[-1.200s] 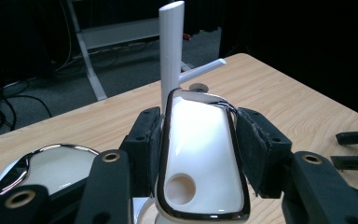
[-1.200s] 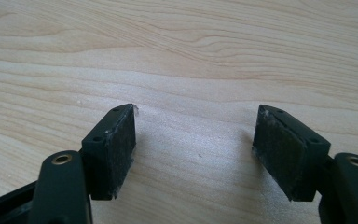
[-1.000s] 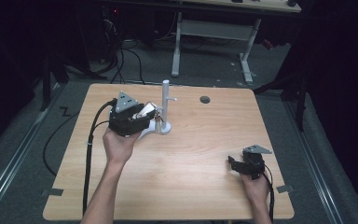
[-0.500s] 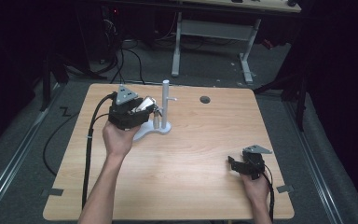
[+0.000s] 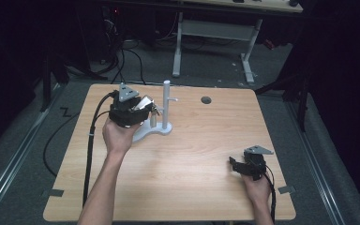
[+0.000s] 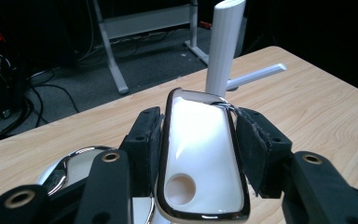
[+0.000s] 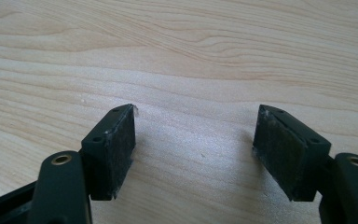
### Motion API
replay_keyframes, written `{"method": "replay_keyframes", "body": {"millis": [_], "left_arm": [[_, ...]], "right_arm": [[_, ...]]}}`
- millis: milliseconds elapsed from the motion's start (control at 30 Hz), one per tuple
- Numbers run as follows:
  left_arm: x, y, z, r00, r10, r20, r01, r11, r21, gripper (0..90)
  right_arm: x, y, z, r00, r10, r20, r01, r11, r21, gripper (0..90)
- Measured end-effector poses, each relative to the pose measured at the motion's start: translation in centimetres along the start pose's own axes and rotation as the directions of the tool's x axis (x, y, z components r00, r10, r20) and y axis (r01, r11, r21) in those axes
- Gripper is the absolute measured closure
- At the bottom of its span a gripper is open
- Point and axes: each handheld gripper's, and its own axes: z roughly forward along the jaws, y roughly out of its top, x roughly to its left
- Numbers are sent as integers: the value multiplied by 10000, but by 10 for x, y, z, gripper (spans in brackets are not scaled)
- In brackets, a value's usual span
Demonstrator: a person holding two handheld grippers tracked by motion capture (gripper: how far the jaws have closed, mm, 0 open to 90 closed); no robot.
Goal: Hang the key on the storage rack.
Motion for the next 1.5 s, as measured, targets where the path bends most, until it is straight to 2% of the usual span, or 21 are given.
{"method": "replay_keyframes", "body": {"millis": [300,800,1133,1500], "left_arm": [[4,-1,6,9998,-64,-202,68,9998,165,520],[6,0,21,9994,-247,-225,251,9995,167,519],[0,0,27,9997,-222,-127,223,9997,127,519],[0,0,34,9994,-206,-264,213,9995,244,519]], "right_arm": [[0,0,0,10000,5,-11,-5,10000,-4,297],[0,0,0,10000,0,-22,0,10000,1,296],[0,0,0,10000,-7,-24,7,10000,-3,296],[0,0,0,10000,-19,-35,19,10000,-1,295]]}}
